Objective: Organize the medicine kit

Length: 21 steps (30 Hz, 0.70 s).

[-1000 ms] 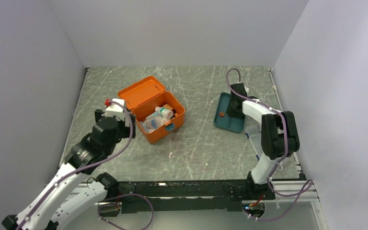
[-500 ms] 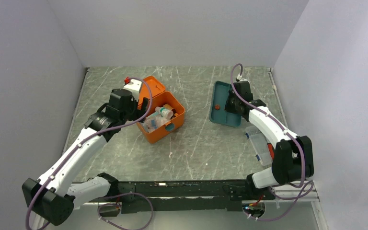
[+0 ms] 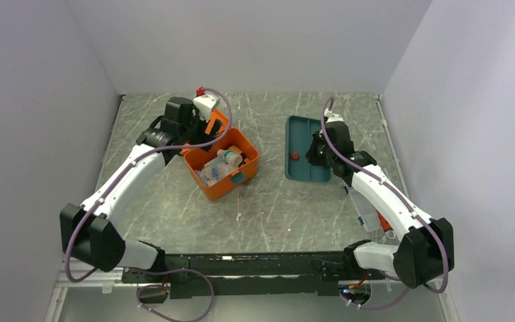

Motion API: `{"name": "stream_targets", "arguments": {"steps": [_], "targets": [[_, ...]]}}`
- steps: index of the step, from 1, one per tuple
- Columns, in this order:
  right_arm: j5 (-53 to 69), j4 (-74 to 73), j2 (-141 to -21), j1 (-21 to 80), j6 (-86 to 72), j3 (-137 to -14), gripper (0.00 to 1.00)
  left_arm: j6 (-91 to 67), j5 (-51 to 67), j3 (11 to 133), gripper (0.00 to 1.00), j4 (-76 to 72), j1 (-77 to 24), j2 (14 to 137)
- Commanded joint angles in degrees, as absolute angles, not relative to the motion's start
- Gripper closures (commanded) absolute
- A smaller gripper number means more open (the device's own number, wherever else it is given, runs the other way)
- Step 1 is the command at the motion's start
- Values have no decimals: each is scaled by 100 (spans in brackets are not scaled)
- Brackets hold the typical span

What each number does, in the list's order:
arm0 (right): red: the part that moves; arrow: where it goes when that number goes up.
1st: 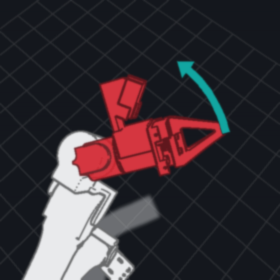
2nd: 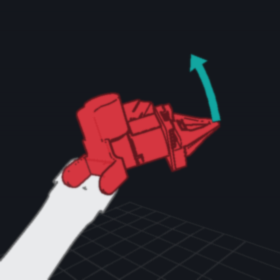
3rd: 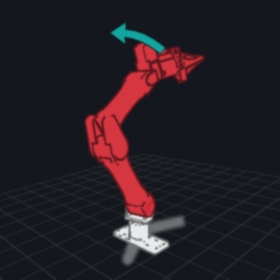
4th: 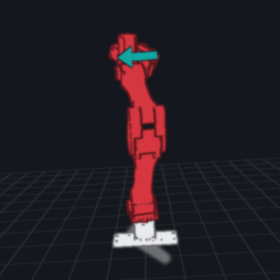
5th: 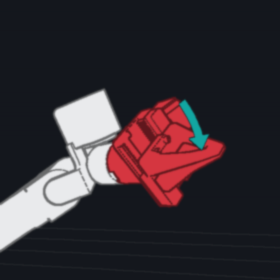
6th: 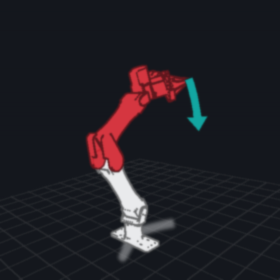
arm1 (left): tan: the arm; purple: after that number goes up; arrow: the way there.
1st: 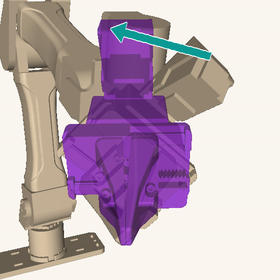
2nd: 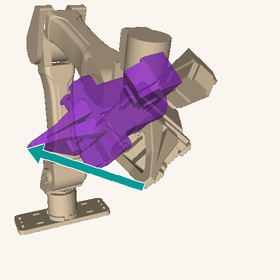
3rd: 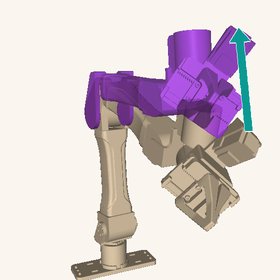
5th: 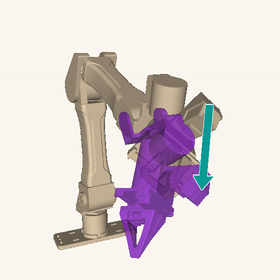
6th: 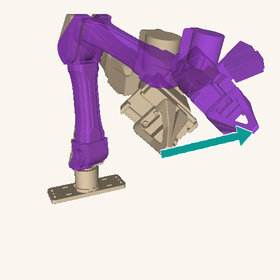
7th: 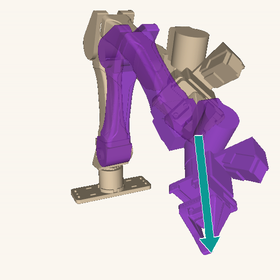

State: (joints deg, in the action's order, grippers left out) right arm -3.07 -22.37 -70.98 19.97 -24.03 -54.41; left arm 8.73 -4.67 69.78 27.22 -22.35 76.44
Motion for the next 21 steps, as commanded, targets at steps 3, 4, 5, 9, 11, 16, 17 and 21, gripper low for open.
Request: {"name": "stream_targets", "arguments": {"steps": [3, 4, 5, 9, 11, 16, 17, 21], "targets": [[-354, -2263, -6655, 2163, -2391, -5360, 100, 1512, 327, 7527, 9, 2680, -2138, 8366], [-344, -2281, -6609, 2175, -2383, -5343, 100, 1536, 359, 7572, 10, 2688, -2128, 8466], [-350, -2303, -6568, 2179, -2366, -5335, 100, 1556, 404, 7614, 12, 2695, -2113, 8597], [-310, -2376, -6479, 2187, -2339, -5296, 100, 1591, 536, 7840, 19, 2848, -2074, 8984], [-307, -2390, -6449, 2196, -2341, -5270, 100, 1591, 552, 7913, 23, 2921, -2065, 9136], [-290, -2404, -6433, 2217, -2338, -5247, 100, 1536, 583, 7915, 29, 2916, -2058, 9329], [-290, -2400, -6435, 2224, -2338, -5251, 100, 1532, 602, 7913, 31, 2918, -2057, 9368], [-334, -2415, -6457, 2262, -2337, -5256, 100, 1484, 648, 7881, 38, 2909, -2057, 9492]]}}
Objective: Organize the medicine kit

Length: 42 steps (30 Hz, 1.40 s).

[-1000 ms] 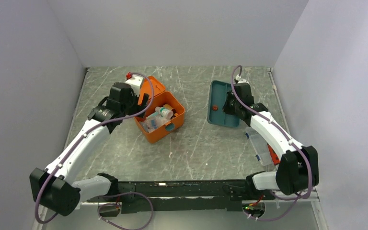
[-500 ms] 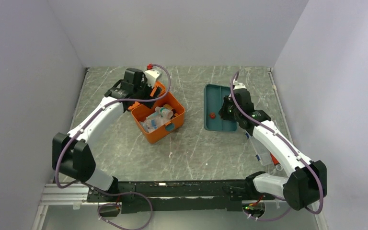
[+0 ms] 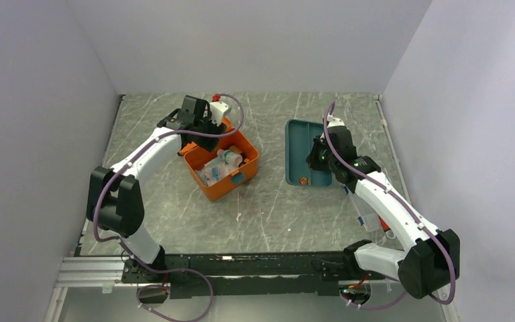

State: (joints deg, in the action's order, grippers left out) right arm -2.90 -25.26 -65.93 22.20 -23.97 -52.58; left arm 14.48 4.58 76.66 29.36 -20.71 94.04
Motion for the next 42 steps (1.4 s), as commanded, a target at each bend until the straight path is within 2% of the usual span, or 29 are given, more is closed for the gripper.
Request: {"name": "stream_targets", "arguments": {"steps": [1, 15, 21, 36, 42], "targets": [[-353, -2429, -6479, 2267, -2338, -5256, 100, 1474, 661, 7869, 41, 2906, -2057, 9520], [-352, -2410, -6480, 2285, -2395, -5178, 100, 1389, 627, 7752, 75, 2891, -2021, 9631], [-360, -2399, -6439, 2294, -2412, -5137, 100, 1263, 649, 7791, 99, 2999, -2019, 9643], [-343, -2445, -6298, 2320, -2443, -5143, 100, 70, 484, 8100, 100, 3852, -2021, 9569], [-329, -2477, -6278, 2350, -2444, -5169, 100, -941, 520, 7909, 100, 4094, -2021, 9488]]}}
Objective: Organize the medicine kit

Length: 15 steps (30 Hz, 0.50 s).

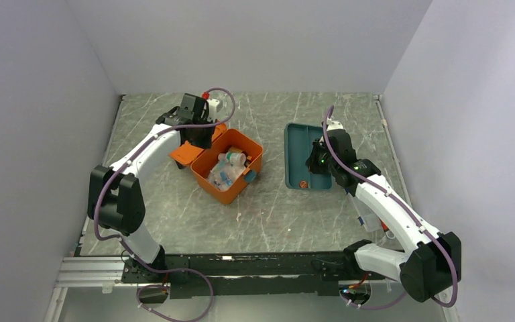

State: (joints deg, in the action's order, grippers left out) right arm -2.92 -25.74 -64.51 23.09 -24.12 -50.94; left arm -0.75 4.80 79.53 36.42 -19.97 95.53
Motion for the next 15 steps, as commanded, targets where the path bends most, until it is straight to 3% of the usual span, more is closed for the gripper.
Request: {"name": "stream_targets", "arguments": {"steps": [1, 15], "targets": [[-341, -2496, -6274, 2348, -2436, -5176, 100, -1070, 576, 7835, 100, 4059, -2021, 9439], [-438, -2599, -6127, 2357, -2408, -5112, 100, -2741, 1118, 7095, 100, 3929, -2019, 8816]]}}
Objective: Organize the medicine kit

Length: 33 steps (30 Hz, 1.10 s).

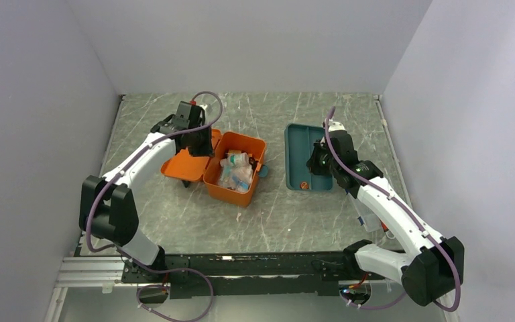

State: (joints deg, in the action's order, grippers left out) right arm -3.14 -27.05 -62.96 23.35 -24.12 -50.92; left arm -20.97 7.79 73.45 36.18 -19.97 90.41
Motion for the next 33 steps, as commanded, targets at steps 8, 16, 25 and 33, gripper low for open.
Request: {"name": "stream_targets", "arguments": {"steps": [8, 16, 25, 33], "targets": [[-478, -2714, -6109, 2353, -2341, -5174, 100, -3439, 1579, 6354, 100, 3405, -2138, 8301], [-517, -2839, -6137, 2353, -2303, -5285, 100, -4031, 1474, 6000, 100, 3170, -2605, 7889], [-612, -3071, -6144, 2362, -2195, -5476, 100, -4063, 1357, 6156, 100, 3290, -2903, 7777], [-595, -3365, -6249, 2394, -2060, -5942, 100, -3640, 1162, 6583, 75, 3766, -2933, 7708]]}}
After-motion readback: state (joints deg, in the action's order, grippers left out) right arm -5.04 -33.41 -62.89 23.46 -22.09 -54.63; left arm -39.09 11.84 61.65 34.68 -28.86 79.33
